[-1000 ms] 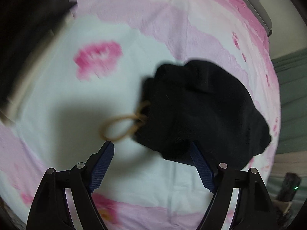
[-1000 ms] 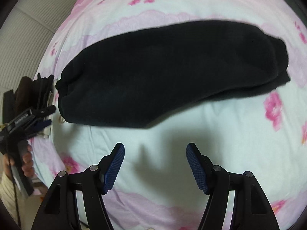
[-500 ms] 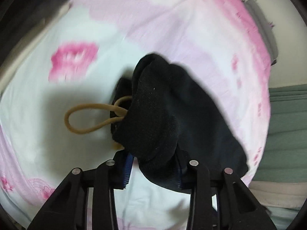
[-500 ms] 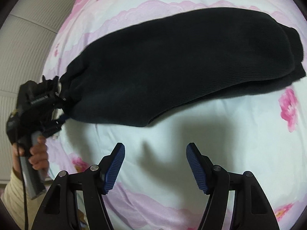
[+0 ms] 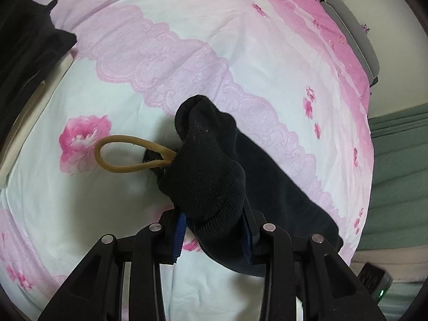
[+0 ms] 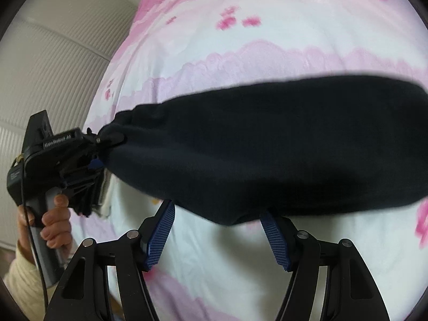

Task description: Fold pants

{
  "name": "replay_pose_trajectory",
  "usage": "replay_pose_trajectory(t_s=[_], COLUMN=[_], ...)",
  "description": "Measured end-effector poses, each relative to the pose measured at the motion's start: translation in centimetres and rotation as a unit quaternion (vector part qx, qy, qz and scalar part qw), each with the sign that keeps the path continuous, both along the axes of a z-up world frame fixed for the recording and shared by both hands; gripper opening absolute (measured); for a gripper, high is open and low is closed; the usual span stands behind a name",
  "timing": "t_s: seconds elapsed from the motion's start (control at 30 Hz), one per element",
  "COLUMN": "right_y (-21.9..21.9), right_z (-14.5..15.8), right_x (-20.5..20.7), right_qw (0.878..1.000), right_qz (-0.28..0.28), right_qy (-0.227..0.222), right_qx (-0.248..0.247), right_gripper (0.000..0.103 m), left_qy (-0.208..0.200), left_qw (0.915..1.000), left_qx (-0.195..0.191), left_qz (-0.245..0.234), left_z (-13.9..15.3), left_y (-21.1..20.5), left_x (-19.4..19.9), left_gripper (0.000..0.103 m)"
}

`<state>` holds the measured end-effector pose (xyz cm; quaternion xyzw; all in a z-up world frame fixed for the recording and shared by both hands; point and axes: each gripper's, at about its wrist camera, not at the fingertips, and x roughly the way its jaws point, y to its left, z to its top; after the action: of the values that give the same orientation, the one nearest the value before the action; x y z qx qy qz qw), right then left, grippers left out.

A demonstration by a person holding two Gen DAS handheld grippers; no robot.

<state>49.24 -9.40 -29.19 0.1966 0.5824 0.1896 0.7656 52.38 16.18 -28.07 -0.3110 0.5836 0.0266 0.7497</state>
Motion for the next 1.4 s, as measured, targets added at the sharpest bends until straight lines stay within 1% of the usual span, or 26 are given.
replay_pose_trajectory(t_s=[0.07,0.17,0.23,0.27,0.3,0.37,0.4,0.43,0.47,0.5,0.53,0.57,0.6,0.67,0.73,0.77,0.8,0.87,0.9,0.93,0.97,1.03,1.13,1.27,1.33,1.4], right_y=[0.6,1.1,1.5,1.6,1.9,2.3,2.8,3.2,3.8,4.4,4.6,4.9,5.0,4.9,4.4,3.8,3.2,1.6,0.2,-1.4,-2.4,-5.1,-11.0,-15.5,-18.2,-19.8], right_z=[-0.4,-2.9,-3.8,-3.7,-3.2,-2.2,-1.7,-1.6,-1.8,-2.2,-2.6,-3.2,-3.7,-3.5,-2.7,-2.3,-1.7,-0.5,0.3,1.0,1.4,2.2,3.1,3.1,2.6,1.8], right_x=[0.5,1.1,0.6,0.4,0.0,-0.9,-1.2,-1.7,-1.8,-2.0,-1.9,-1.9,-1.9,-2.1,-2.6,-3.0,-3.5,-4.5,-5.2,-5.8,-6.1,-6.3,-7.1,-6.0,-5.4,-4.8], right_qw=[1.0,0.999,0.998,0.998,0.999,0.999,0.999,0.999,0.998,0.997,0.997,0.996,0.995,0.995,0.994,0.995,0.995,0.997,0.998,0.998,0.999,0.997,0.99,0.979,0.972,0.965], right_qz=[0.002,-0.002,-0.007,-0.006,-0.004,0.009,0.02,0.036,0.049,0.063,0.066,0.068,0.067,0.069,0.073,0.068,0.062,0.046,0.029,0.009,-0.004,-0.049,-0.119,-0.178,-0.217,-0.248], right_qy=[0.004,0.045,0.06,0.056,0.05,0.035,0.033,0.039,0.046,0.048,0.047,0.055,0.065,0.064,0.073,0.076,0.073,0.059,0.051,0.045,0.043,0.039,0.025,0.022,0.023,0.024], right_qx=[0.003,0.009,0.007,0.004,0.002,-0.007,-0.001,0.012,0.012,-0.002,-0.015,-0.027,-0.03,-0.034,-0.028,-0.02,-0.016,-0.023,-0.03,-0.031,-0.032,-0.04,-0.068,-0.095,-0.089,-0.078], right_gripper=[0.067,0.068,0.066,0.064,0.059,0.052,0.049,0.046,0.044,0.044,0.045,0.045,0.045,0.047,0.059,0.061,0.063,0.064,0.065,0.066,0.067,0.076,0.083,0.083,0.083,0.083], left_qy=[0.008,0.02,0.025,0.029,0.033,0.04,0.044,0.05,0.059,0.065,0.068,0.07,0.074,0.076,0.076,0.073,0.069,0.058,0.045,0.035,0.022,0.004,-0.017,-0.029,-0.033,-0.041], left_qw=[1.0,0.9997,0.9995,0.9994,0.9992,0.9981,0.9976,0.9976,0.9976,0.9972,0.997,0.9968,0.9959,0.9929,0.9875,0.9839,0.9792,0.9696,0.9651,0.9627,0.961,0.9606,0.9581,0.9506,0.9456,0.9411], left_qx=[0.001,0.014,0.017,0.019,0.023,0.044,0.051,0.042,0.025,0.02,0.025,0.034,0.053,0.091,0.133,0.156,0.179,0.22,0.236,0.242,0.243,0.232,0.217,0.19,0.189,0.19], left_qz=[0.0,-0.007,-0.004,-0.001,0.005,0.015,0.018,0.021,0.027,0.03,0.025,0.018,0.009,-0.011,-0.034,-0.049,-0.064,-0.089,-0.104,-0.116,-0.13,-0.153,-0.187,-0.243,-0.263,-0.277], left_z=[-0.6,-1.6,-2.2,-2.4,-2.7,-3.0,-3.3,-3.7,-4.3,-4.7,-5.0,-5.1,-5.0,-4.6,-3.5,-2.7,-1.9,-0.2,0.8,1.5,2.4,3.3,3.7,2.9,2.9,3.1], left_y=[0.2,0.4,0.8,1.1,1.5,2.3,2.9,3.4,3.8,4.0,4.1,3.9,3.6,3.1,2.5,2.2,1.8,1.0,0.4,-0.1,-1.1,-2.8,-6.6,-12.6,-14.9,-16.8], left_x=[-0.9,-2.3,-3.4,-3.8,-4.4,-5.1,-5.5,-5.9,-6.2,-6.3,-6.3,-6.3,-6.2,-6.1,-6.2,-6.4,-6.7,-7.5,-8.1,-8.6,-9.2,-9.9,-10.0,-8.8,-8.2,-7.8], left_gripper=[0.035,0.035,0.035,0.035,0.035,0.035,0.035,0.035,0.035,0.035,0.036,0.04,0.042,0.054,0.059,0.06,0.06,0.063,0.064,0.066,0.067,0.068,0.068,0.068,0.068,0.068])
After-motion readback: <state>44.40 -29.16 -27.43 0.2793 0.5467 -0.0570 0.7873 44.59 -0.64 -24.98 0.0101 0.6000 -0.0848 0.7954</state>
